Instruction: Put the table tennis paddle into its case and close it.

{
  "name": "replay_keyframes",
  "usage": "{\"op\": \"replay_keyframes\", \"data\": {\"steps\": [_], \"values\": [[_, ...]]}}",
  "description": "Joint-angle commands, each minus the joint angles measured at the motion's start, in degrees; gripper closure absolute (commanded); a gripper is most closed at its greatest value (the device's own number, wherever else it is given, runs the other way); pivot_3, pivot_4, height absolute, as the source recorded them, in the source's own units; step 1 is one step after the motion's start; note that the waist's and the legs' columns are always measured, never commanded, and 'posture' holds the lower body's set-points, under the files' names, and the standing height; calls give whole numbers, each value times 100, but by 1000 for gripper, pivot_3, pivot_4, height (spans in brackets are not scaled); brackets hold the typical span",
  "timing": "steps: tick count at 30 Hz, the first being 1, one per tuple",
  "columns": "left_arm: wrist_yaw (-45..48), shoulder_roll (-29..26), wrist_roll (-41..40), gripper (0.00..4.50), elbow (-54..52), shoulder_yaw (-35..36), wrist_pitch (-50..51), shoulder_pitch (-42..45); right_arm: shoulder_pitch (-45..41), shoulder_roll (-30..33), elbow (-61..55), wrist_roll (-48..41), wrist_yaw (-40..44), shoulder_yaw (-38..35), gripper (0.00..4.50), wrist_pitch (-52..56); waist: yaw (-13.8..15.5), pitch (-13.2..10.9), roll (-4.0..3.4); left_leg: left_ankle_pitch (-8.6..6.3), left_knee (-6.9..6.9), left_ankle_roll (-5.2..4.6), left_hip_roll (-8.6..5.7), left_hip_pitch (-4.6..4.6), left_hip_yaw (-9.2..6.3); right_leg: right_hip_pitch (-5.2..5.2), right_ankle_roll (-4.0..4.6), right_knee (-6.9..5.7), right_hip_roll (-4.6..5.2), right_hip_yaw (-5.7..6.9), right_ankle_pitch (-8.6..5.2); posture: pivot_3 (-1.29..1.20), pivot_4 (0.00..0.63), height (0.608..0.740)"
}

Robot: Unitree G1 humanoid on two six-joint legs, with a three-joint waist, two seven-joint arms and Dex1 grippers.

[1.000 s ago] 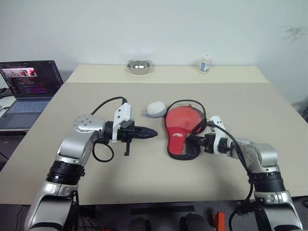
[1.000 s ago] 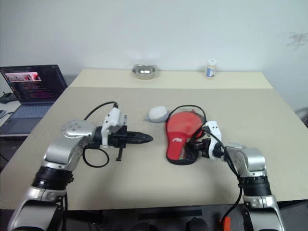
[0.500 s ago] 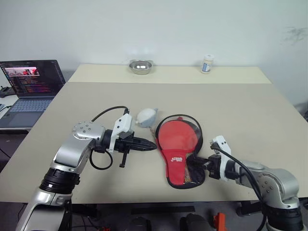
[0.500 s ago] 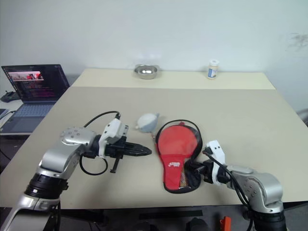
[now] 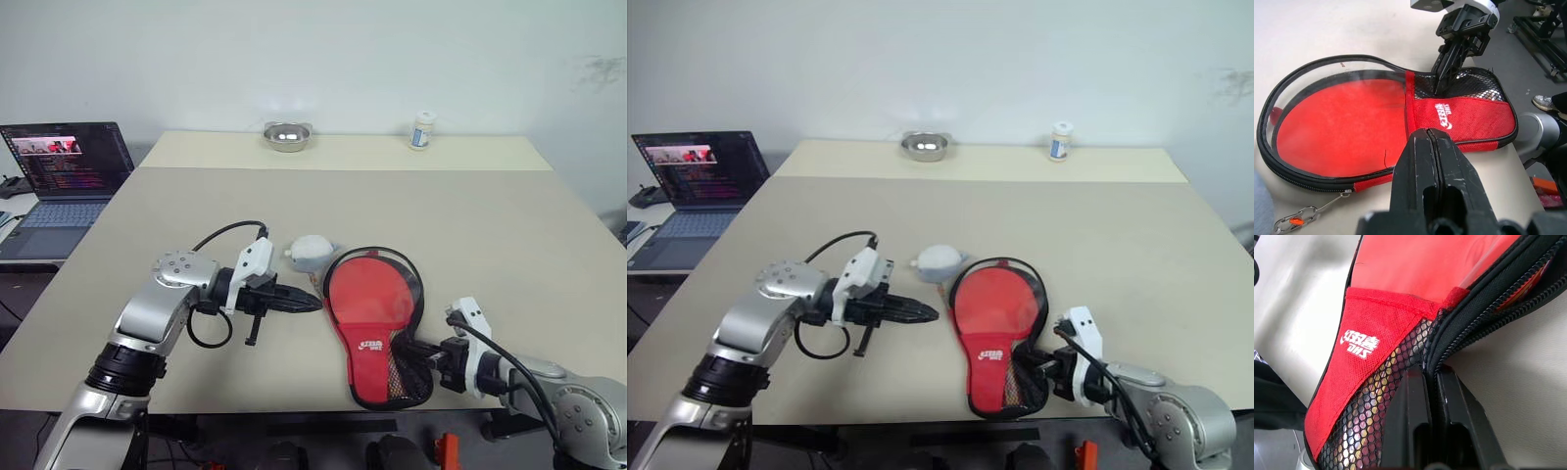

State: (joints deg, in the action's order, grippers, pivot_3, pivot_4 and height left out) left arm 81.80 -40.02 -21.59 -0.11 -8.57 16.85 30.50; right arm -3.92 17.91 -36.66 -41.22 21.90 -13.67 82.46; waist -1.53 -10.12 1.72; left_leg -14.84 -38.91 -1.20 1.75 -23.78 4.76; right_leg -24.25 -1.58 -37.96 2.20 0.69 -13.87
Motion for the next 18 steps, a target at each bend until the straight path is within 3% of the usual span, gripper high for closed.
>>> {"op": "replay_keyframes", "data": {"steps": [1, 5, 11, 14, 15, 18], "values": [[7, 23, -9, 4500, -32, 29, -129, 117, -52, -155, 26, -64, -182, -106, 4473, 0, -1, 0, 1, 0, 0, 0, 1, 0, 0, 0, 0, 0, -1, 0, 0, 0, 150, 740], [-47, 39, -4, 4500, -43, 57, -138, 85, 91, 313, -153, -157, 14, -75, 3356, -27, -2, 0, 0, 0, 0, 0, 0, 1, 0, 1, 0, 0, -1, 0, 0, 0, 150, 740], [-276, 65, -23, 4500, -12, 190, -176, 33, 370, 2203, -882, -156, 932, 205, 1267, -691, 5, 1, 2, -1, 0, -1, -3, -1, -3, 5, -10, 10, 3, 2, -6, 0, 150, 740], [-393, 63, -37, 4500, 8, 234, -177, 20, 244, 2653, -1099, -396, 1255, -14, 218, -882, 10, 3, 7, -1, -1, -1, 2, 1, -6, 8, -14, 10, -1, 4, -8, 0, 150, 740], [-442, 64, -26, 4500, 12, 258, -203, 10, 183, 2819, -1140, -413, 1389, -38, 28, -1010, 5, 3, 7, -1, -1, -1, 4, 2, -7, 8, -14, 10, -2, 4, -8, 0, 150, 740], [-667, 87, 5, 4500, 58, 341, -187, 27, -299, 2957, -932, -464, 1571, -31, 28, -1400, -7, 1, 9, -1, -1, -1, 4, 5, -6, 9, -15, 8, -3, 1, -9, 0, 150, 740]]}}
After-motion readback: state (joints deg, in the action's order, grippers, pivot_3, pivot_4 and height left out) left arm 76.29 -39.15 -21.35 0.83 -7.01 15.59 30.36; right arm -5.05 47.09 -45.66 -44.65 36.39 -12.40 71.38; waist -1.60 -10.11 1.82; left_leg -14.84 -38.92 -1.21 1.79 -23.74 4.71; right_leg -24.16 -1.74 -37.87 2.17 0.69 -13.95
